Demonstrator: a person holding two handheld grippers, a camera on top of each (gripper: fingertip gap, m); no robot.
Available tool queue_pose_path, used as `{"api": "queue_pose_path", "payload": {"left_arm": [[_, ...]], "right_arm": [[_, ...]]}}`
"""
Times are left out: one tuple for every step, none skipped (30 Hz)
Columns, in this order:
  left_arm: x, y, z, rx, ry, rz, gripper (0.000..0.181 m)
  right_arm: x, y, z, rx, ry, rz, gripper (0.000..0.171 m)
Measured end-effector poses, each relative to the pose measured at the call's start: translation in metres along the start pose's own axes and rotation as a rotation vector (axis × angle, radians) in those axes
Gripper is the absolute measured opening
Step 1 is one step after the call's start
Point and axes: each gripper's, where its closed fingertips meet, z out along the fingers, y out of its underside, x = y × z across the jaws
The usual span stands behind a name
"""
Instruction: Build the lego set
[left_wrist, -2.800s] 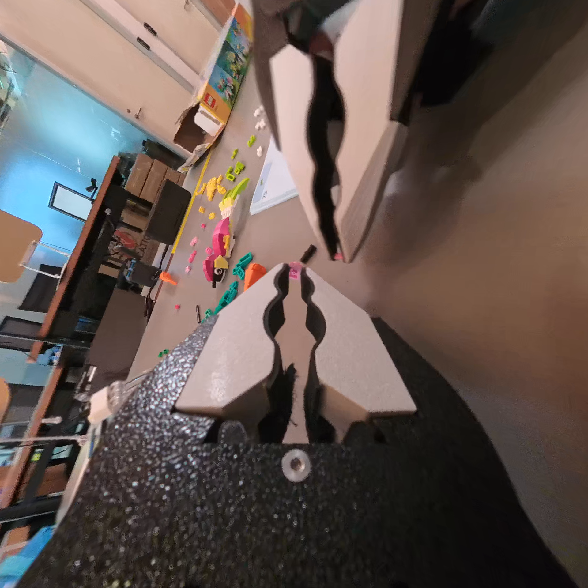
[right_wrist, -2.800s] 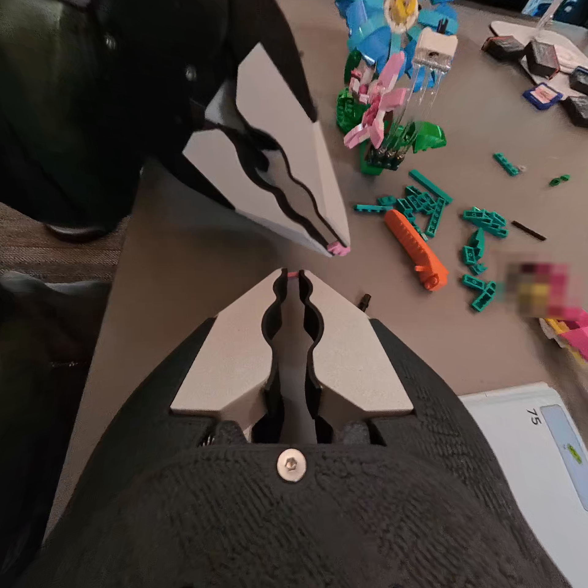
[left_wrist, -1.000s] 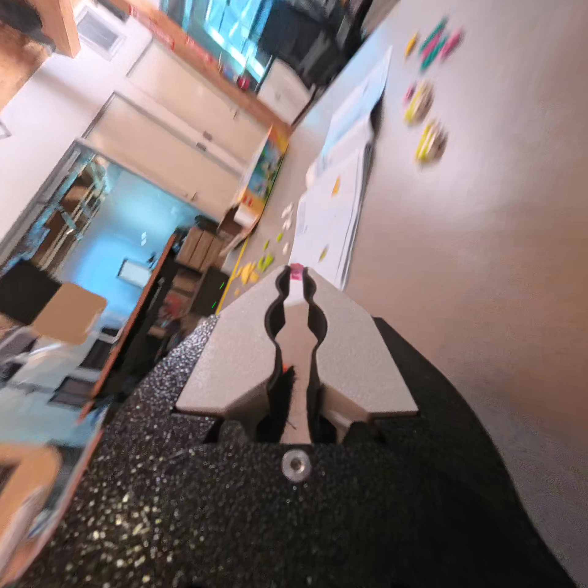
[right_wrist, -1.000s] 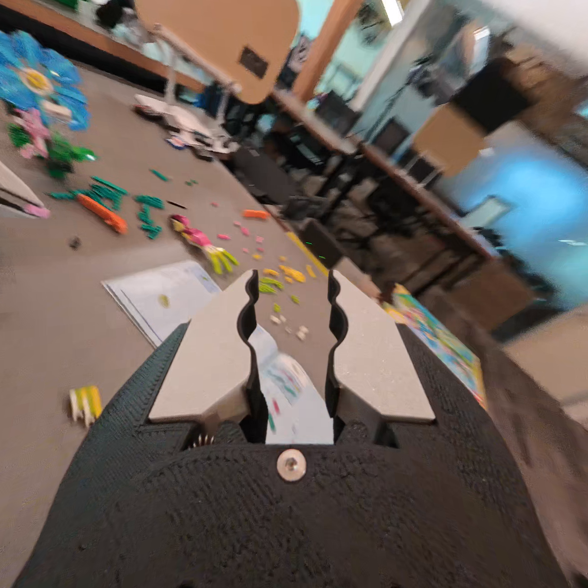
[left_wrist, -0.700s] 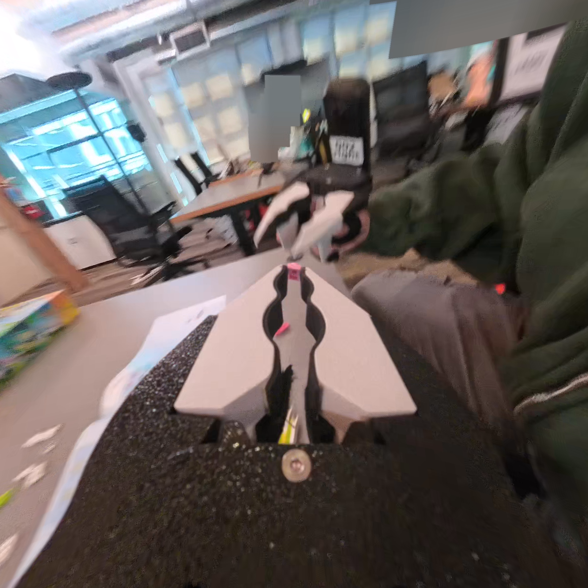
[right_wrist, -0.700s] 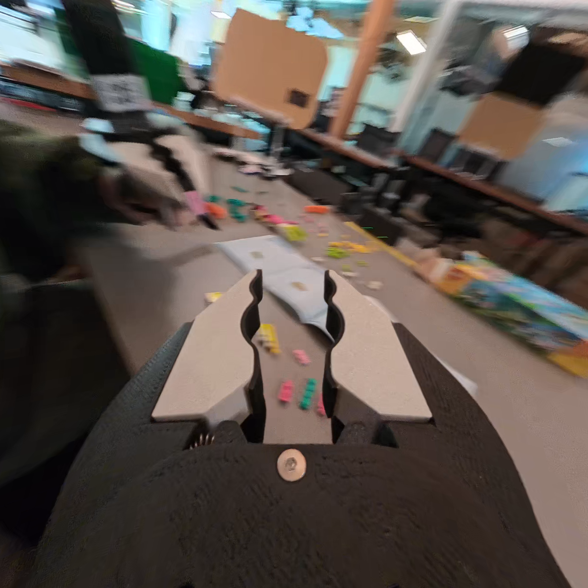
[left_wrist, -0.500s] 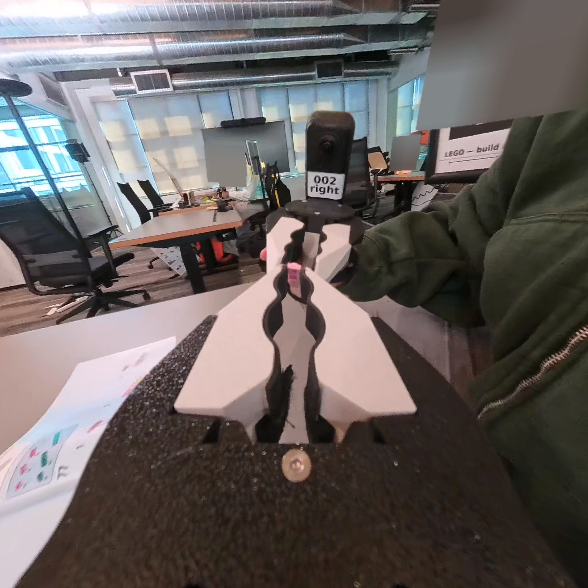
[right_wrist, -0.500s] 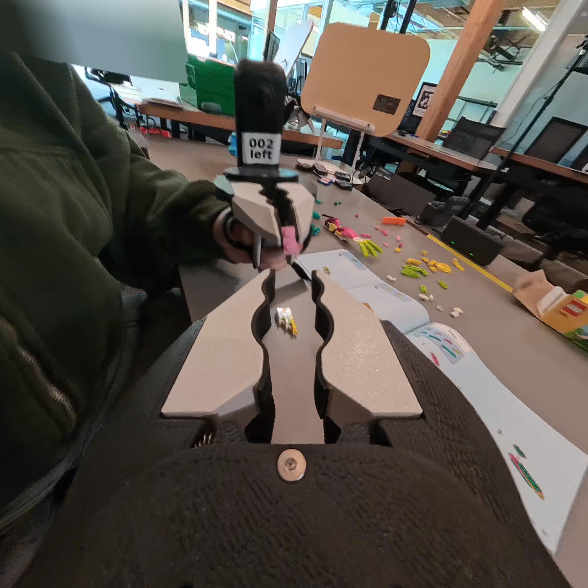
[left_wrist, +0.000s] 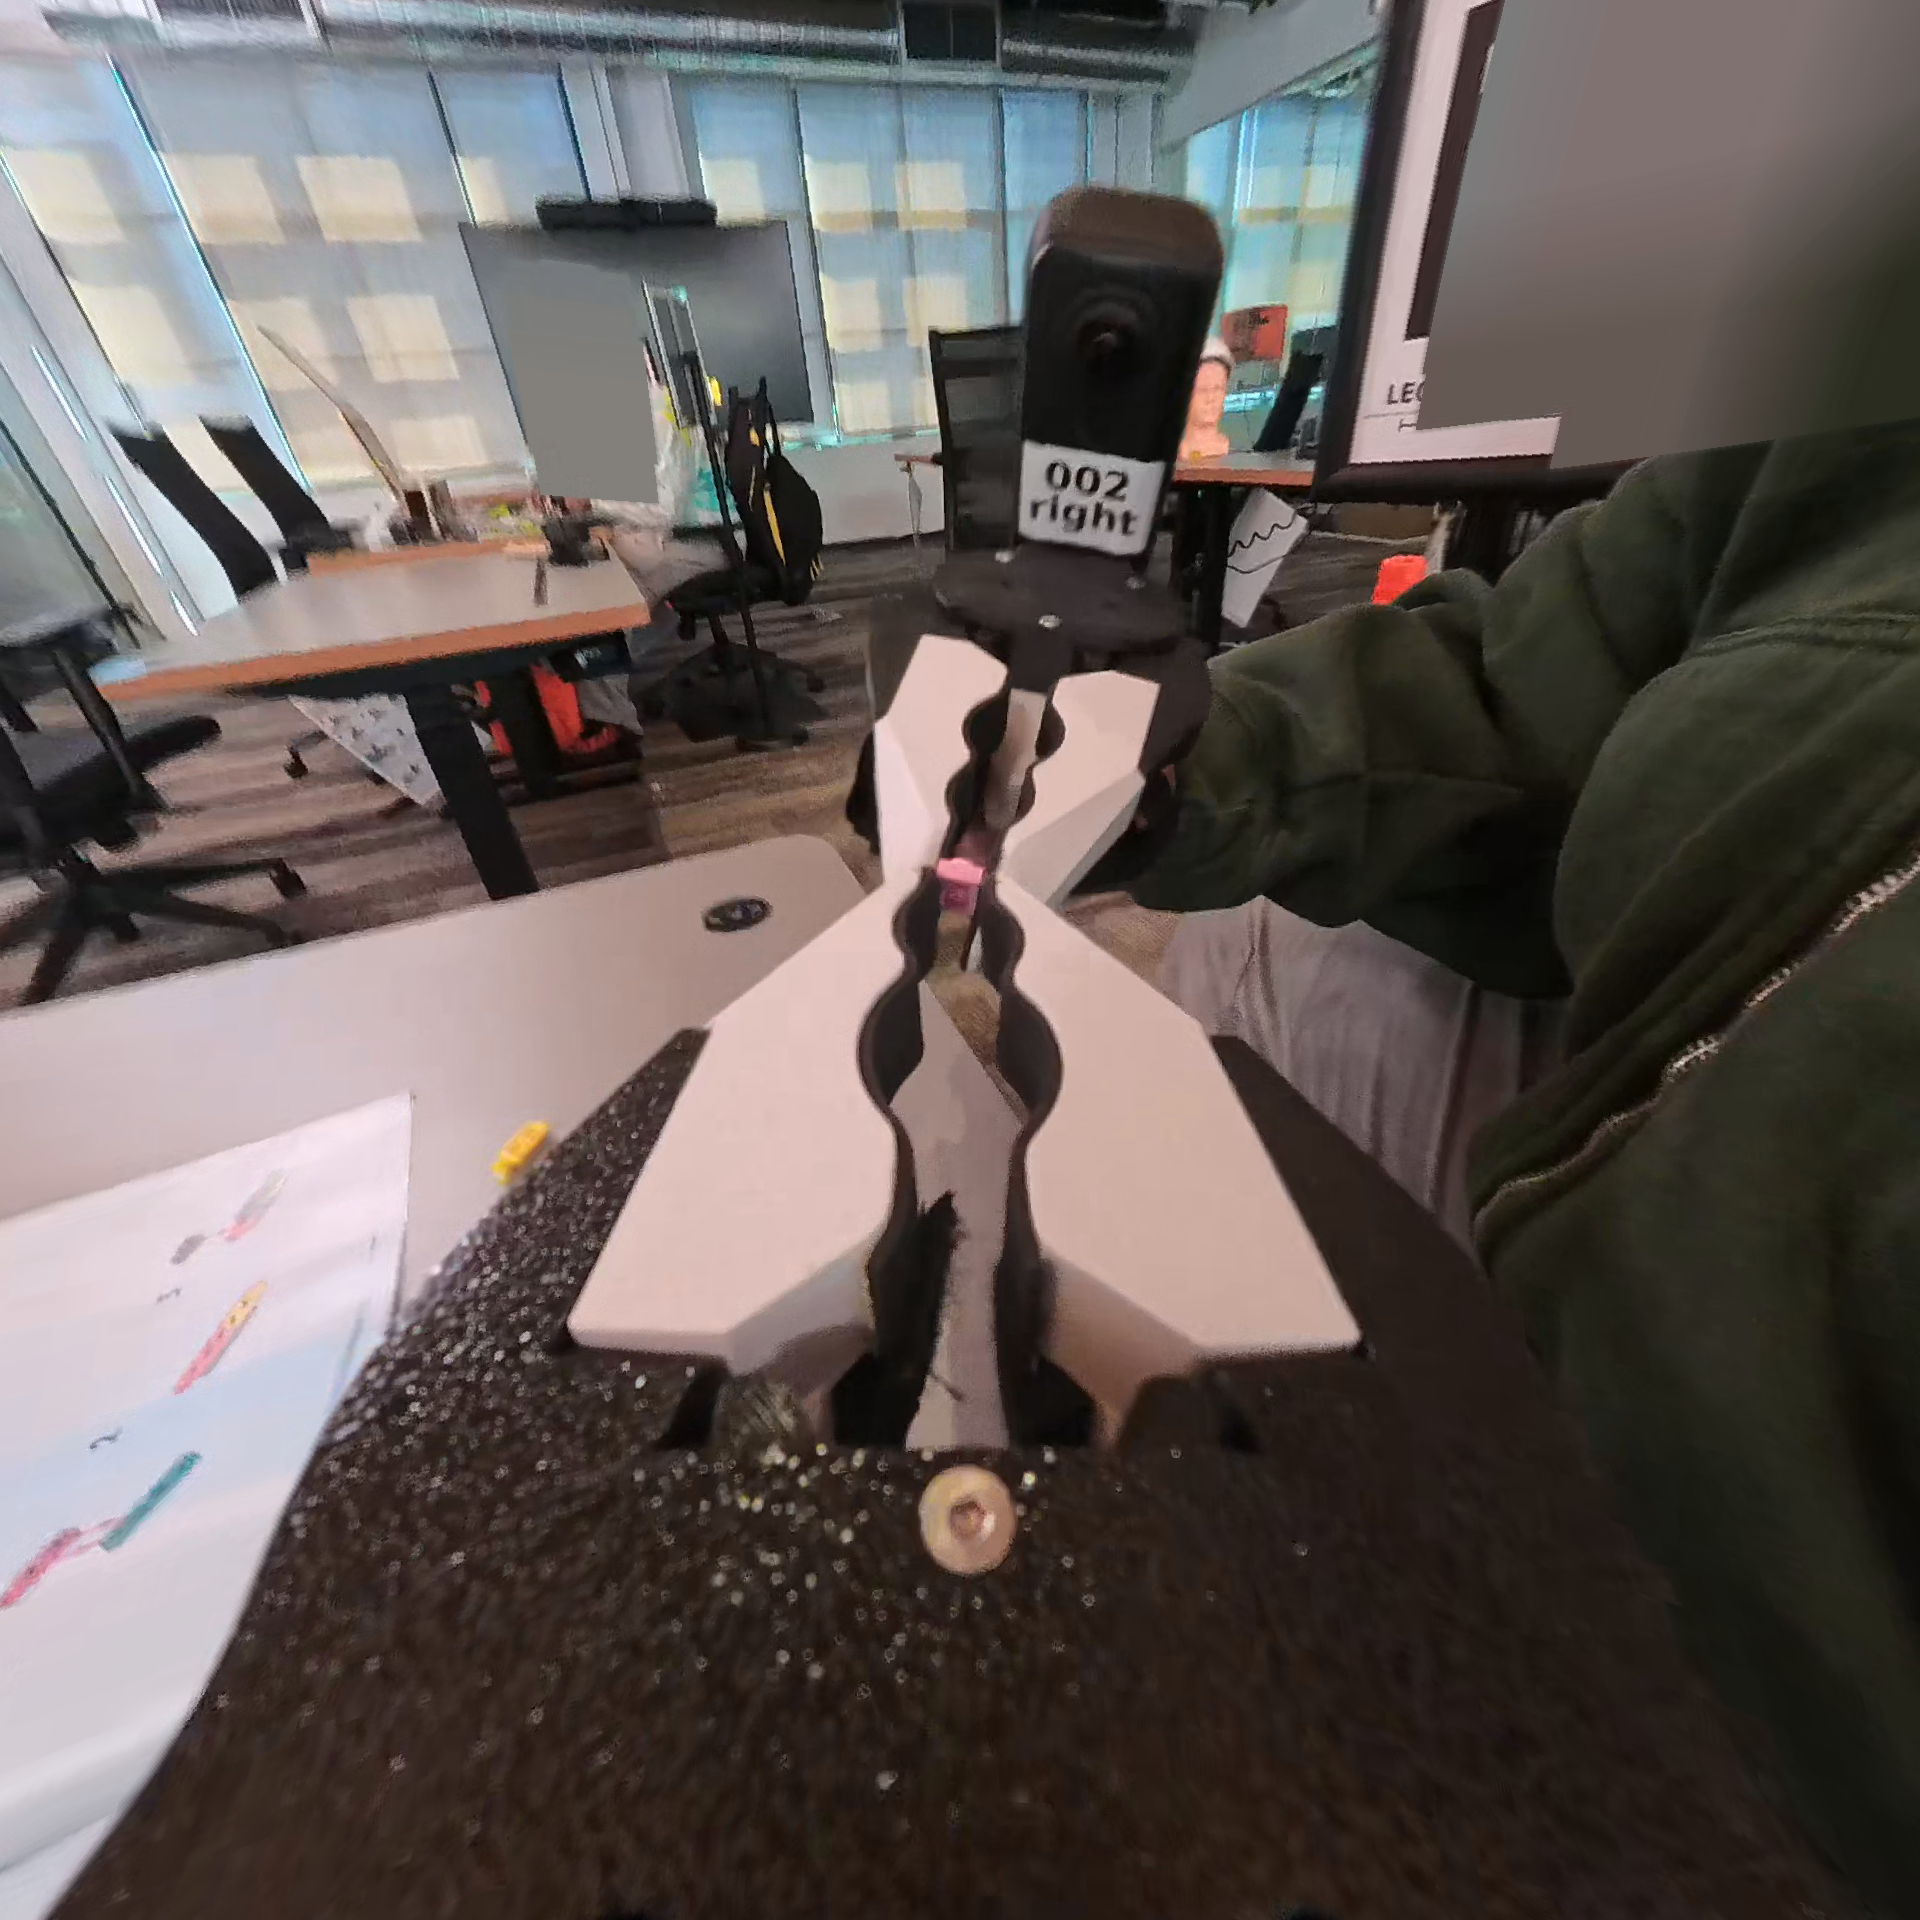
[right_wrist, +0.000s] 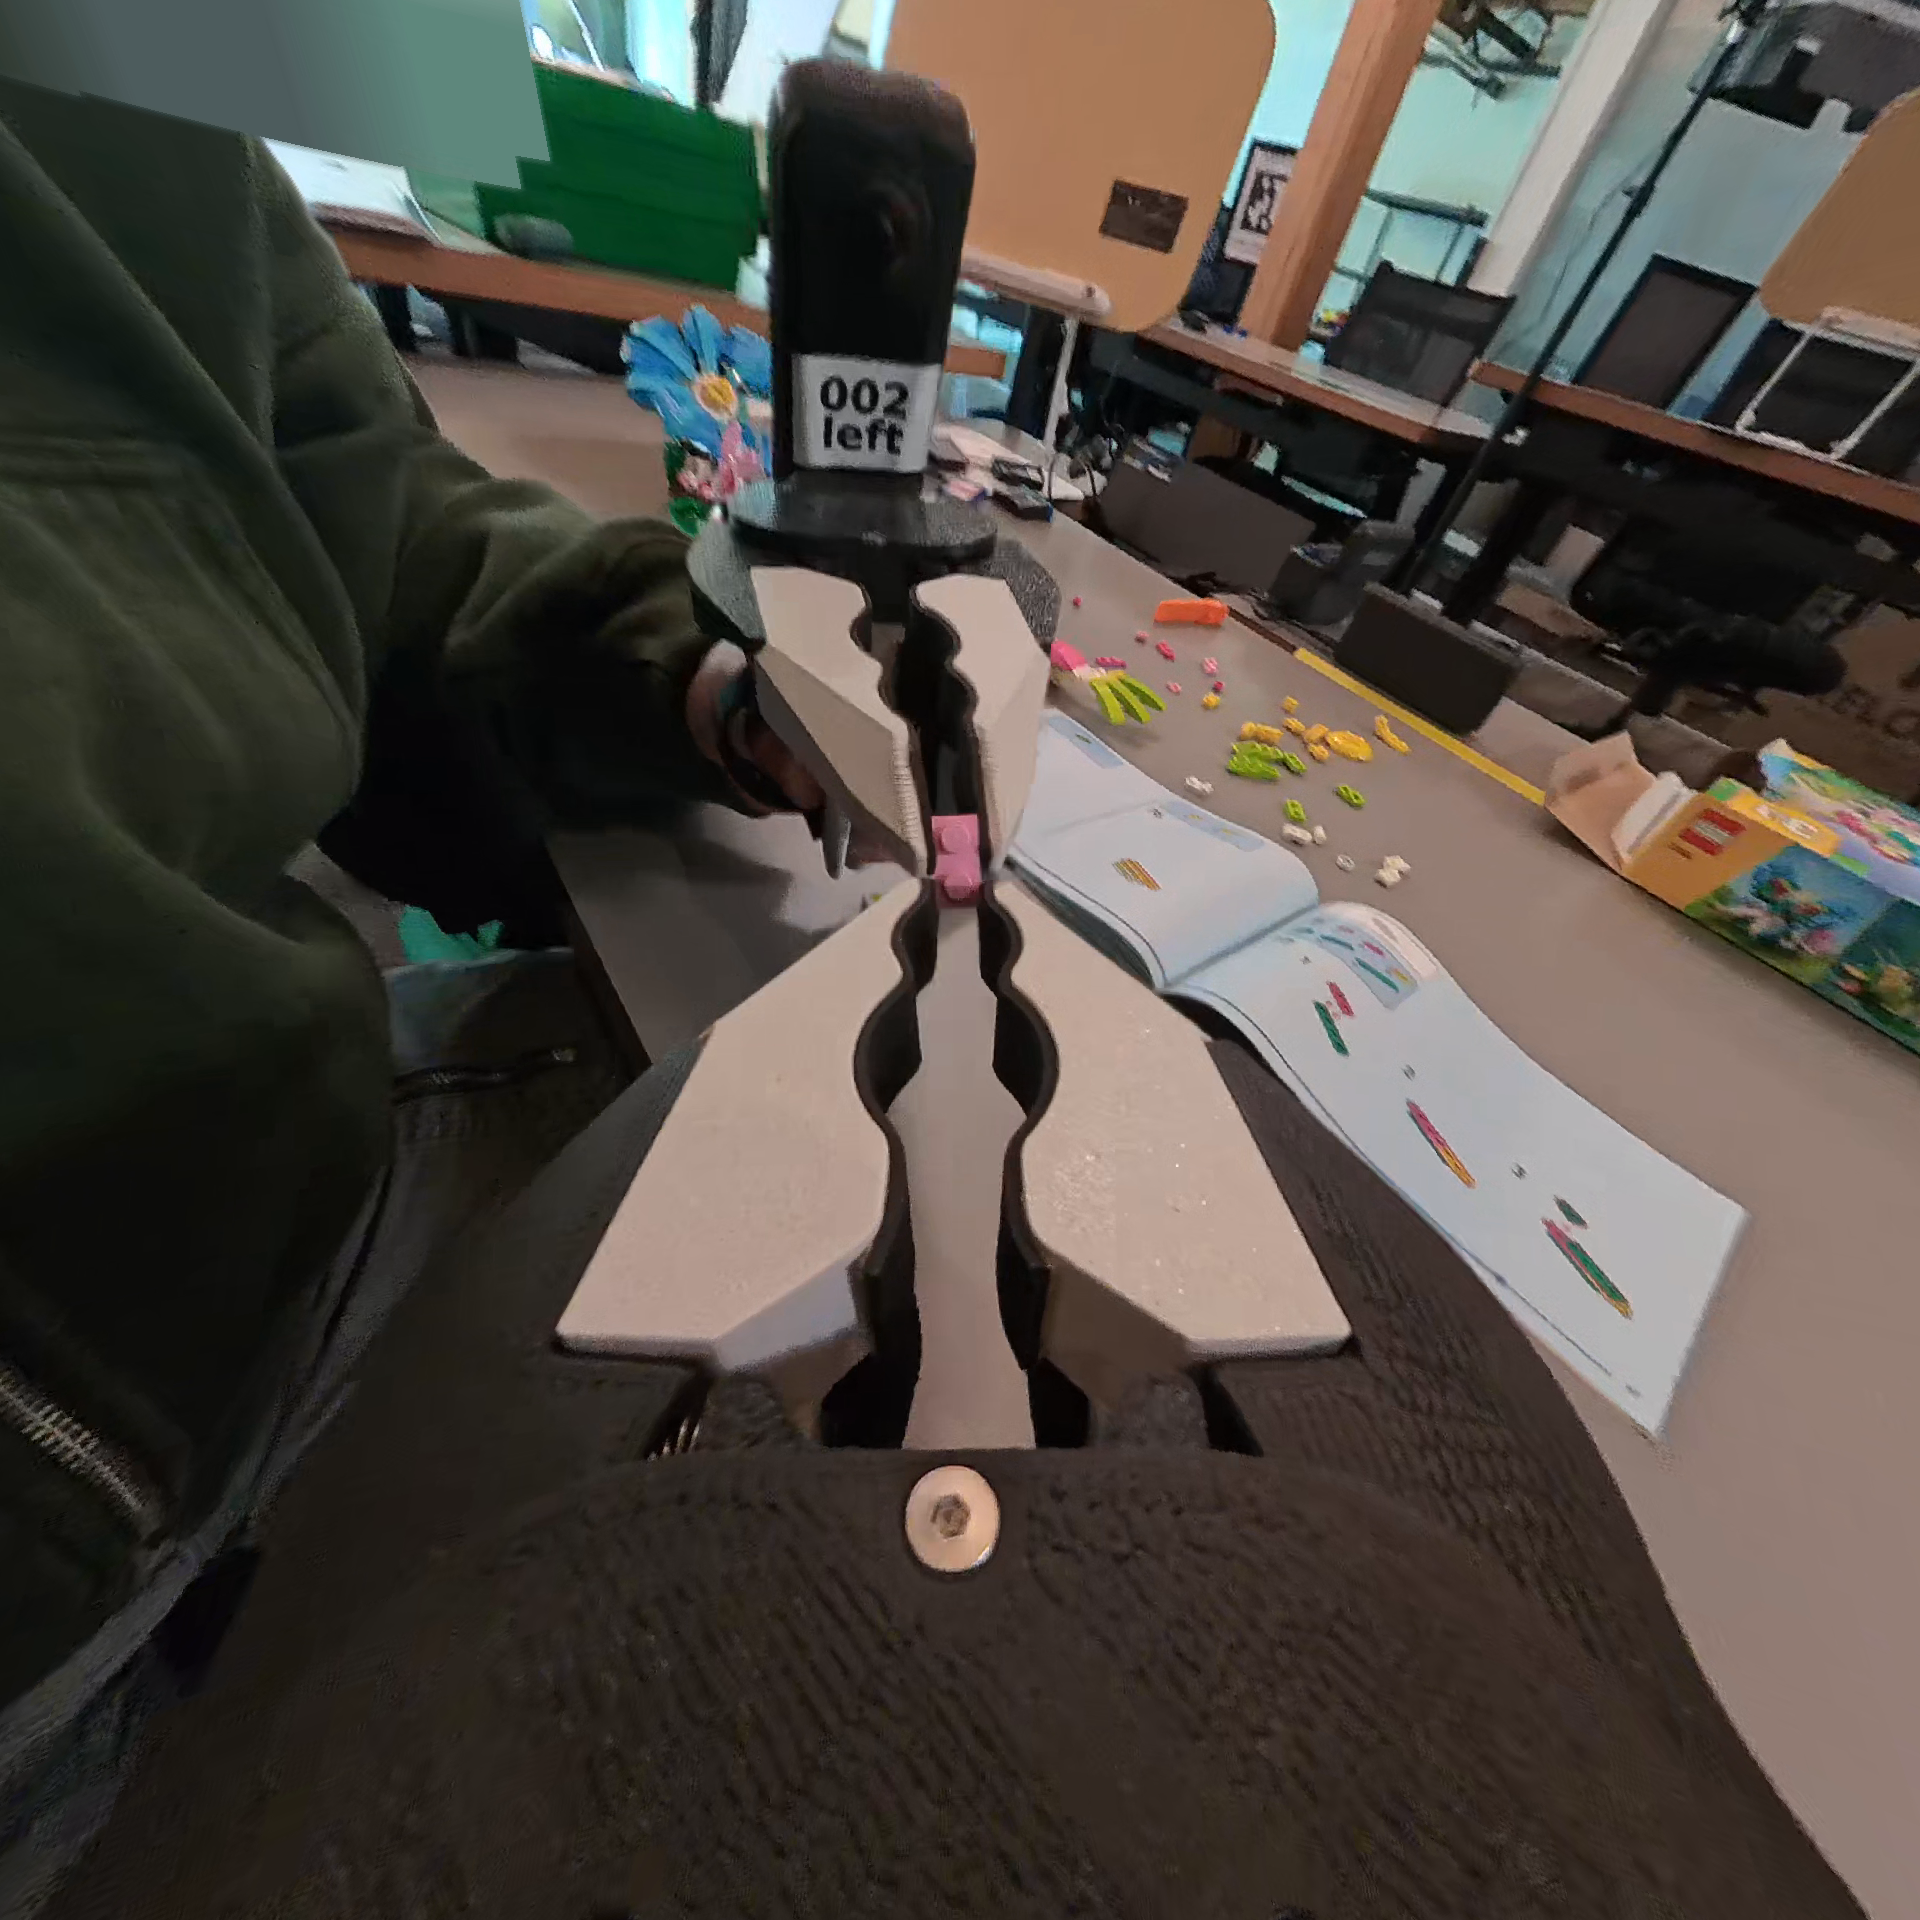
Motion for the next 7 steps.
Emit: {"api": "queue_pose_path", "payload": {"left_arm": [[-0.002,0.004,0.002,-0.032,-0.001,-0.037,0.005],[-0.005,0.009,0.003,-0.059,-0.010,-0.053,0.005],[-0.007,0.013,0.003,-0.083,-0.020,-0.058,0.005],[-0.010,0.017,0.003,-0.108,-0.029,-0.060,0.005],[-0.013,0.022,0.001,-0.133,-0.042,-0.059,0.006],[-0.017,0.026,-0.001,-0.162,-0.057,-0.059,0.007],[-0.021,0.029,-0.004,-0.185,-0.068,-0.054,0.011]], "right_arm": [[0.001,0.005,-0.001,-0.030,0.003,0.006,0.006],[0.003,0.010,0.000,-0.060,0.002,0.015,0.005],[0.005,0.015,0.000,-0.089,-0.003,0.024,0.005],[0.007,0.019,0.002,-0.117,-0.013,0.035,0.005],[0.009,0.024,0.004,-0.145,-0.020,0.045,0.005],[0.012,0.029,0.006,-0.180,-0.022,0.055,0.005],[0.017,0.038,0.008,-0.236,-0.022,0.065,0.005]]}}
